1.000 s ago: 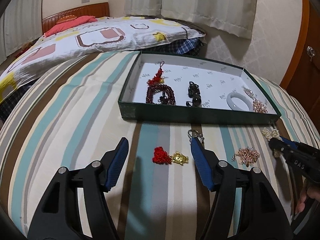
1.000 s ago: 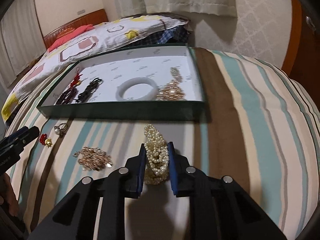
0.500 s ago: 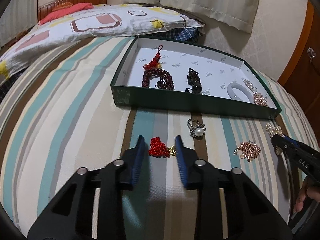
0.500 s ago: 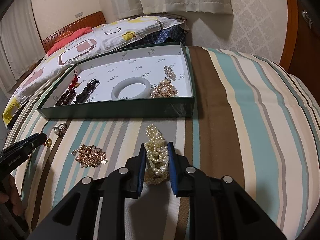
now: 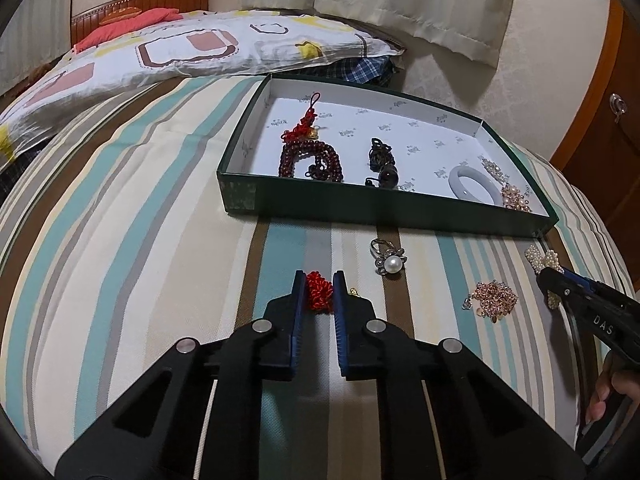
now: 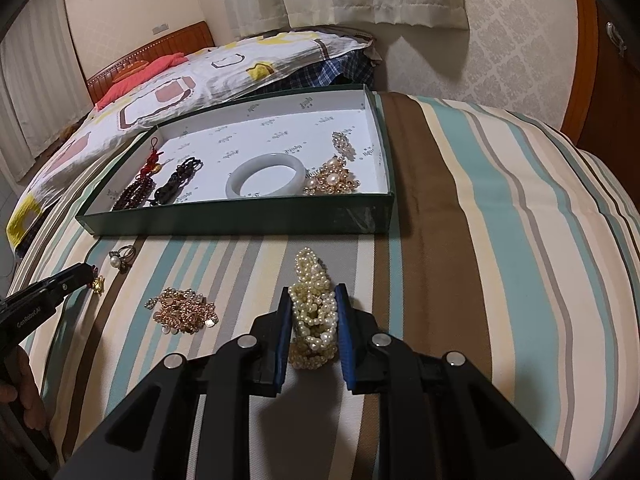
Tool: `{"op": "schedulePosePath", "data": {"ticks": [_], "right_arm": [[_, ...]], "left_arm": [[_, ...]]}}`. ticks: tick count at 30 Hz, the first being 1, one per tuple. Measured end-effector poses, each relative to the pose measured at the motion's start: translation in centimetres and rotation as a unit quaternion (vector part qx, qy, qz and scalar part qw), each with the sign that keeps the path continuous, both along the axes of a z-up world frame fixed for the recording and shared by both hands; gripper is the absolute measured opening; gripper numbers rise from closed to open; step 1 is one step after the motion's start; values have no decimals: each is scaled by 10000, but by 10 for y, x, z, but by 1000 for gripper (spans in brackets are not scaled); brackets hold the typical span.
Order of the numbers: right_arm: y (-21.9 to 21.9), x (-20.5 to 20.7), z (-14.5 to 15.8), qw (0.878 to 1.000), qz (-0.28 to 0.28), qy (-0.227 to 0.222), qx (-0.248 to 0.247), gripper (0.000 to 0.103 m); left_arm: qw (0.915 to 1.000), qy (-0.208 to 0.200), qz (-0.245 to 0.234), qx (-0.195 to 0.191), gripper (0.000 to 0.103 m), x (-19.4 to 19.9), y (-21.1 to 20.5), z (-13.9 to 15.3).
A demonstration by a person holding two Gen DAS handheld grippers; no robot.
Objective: Organize jewelry
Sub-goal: 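Carry the pearl strand and gold-charm tassel into the box and open both tools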
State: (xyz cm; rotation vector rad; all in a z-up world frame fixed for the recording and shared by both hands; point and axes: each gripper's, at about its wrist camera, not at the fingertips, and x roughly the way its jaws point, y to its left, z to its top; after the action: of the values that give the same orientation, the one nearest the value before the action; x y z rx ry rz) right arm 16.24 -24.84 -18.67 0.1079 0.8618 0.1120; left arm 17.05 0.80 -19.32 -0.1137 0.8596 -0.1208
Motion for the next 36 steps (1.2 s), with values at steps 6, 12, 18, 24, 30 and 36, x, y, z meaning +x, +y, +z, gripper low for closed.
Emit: {"op": "schedulePosePath", "data": {"ticks": [6,12,18,24,30,36], "right_arm": [[1,-1,1,10000,-6,-41,9,21],[2,-4,4,9999,4,-143,30,21],[3,-8,10,9997,7,-252,27,21],[3,-9,18,9993,4,-384,46,20],[4,-10,32,9983,8,-581,101,19],[4,-11,49,9965,4,-823,163,19]], "left_arm": [[9999,-110,7,90,13,-1,-1,3],[9995,-256,38,199,13,-3,0,10],[9990,-386,33,204,13,-5,-1,18],[9986,-502,38,155,13,-6,-2,28],[9974,-722,-11,84,13,-9,-5,46],[9955,-943,-84,4,13,-9,-11,66]]}}
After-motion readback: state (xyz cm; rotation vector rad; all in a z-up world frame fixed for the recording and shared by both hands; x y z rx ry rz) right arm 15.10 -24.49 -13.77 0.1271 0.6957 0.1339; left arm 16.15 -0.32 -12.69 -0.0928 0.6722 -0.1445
